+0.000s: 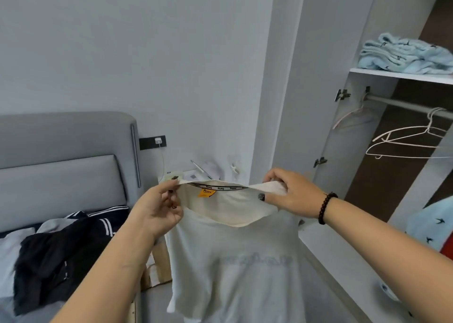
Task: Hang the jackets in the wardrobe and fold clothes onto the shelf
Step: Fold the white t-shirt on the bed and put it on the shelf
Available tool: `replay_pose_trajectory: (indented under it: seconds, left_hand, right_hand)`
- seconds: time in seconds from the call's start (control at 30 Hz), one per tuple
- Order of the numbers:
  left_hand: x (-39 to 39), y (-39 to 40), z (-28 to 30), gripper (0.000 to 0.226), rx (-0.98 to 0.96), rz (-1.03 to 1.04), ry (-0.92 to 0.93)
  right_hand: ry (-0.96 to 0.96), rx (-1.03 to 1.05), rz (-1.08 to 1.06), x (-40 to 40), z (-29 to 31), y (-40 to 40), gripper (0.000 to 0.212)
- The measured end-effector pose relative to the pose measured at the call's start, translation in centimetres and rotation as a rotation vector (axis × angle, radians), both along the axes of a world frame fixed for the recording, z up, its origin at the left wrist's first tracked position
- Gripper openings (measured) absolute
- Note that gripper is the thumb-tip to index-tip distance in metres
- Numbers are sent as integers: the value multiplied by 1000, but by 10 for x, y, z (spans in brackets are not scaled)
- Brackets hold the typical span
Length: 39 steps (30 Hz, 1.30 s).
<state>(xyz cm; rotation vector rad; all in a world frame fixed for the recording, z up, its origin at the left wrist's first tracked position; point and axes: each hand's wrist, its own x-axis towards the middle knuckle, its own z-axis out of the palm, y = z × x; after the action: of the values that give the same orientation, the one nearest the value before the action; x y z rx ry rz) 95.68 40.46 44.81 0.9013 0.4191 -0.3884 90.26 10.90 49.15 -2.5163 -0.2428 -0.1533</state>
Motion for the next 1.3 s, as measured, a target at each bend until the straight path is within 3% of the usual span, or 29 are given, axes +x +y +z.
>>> replay_pose_trajectory:
  seconds: [0.07, 0.13, 0.23, 0.3, 0.37, 0.6, 0.7, 0.8, 0.87, 0.97, 1.03, 1.13, 1.2, 1.3]
  left_hand:
    - [-18, -5, -10, 8, 97, 118, -4]
    - [-33, -8, -26, 14, 218, 279, -29]
    - [-53, -10, -52, 29, 506, 523, -19]
    - [-66, -7, -58, 21, 629, 585, -116]
    - [-73, -2, -61, 10, 599, 554, -285]
    - [-86, 20, -46, 19, 761, 159, -592]
    - [-91, 38, -34, 28, 893, -18, -719]
    - [-91, 46, -19, 24, 955, -87, -799]
    - [-90, 48, -5, 24, 819, -128, -829]
    - [-86, 50, 13, 45, 749, -222, -850]
    - [-83, 50, 22, 38, 826, -245, -835]
    - [-78, 49, 30, 10, 1079, -276, -812]
    - [-73, 47, 33, 18, 1234, -218, -808]
    - [-70, 47, 38, 28, 1245, -69, -799]
  right_hand:
    - [71, -51, 55, -17, -8, 5, 31]
    - [58, -65, 78, -26, -11, 13, 34]
    - [-1, -1, 70, -31, -8, 24, 25]
    - [-29, 23, 64, -33, -2, 29, 19]
    - [-57, 38, 63, -36, 5, 31, 17]
    - [-184, 170, -15, -36, 33, 19, 20]
    - [-209, 167, -111, -28, 42, 6, 25]
    - [-180, 110, -197, -19, 43, -5, 27]
    - [-176, 95, -240, -14, 40, -11, 33]
    - [-193, 126, -274, -11, 38, -18, 38]
    - [-210, 128, -265, -11, 38, -20, 42]
    - [-253, 142, -223, -13, 41, -18, 45]
    - [-298, 164, -205, -15, 43, -17, 43]
    - [-370, 196, -228, -18, 49, -14, 35]
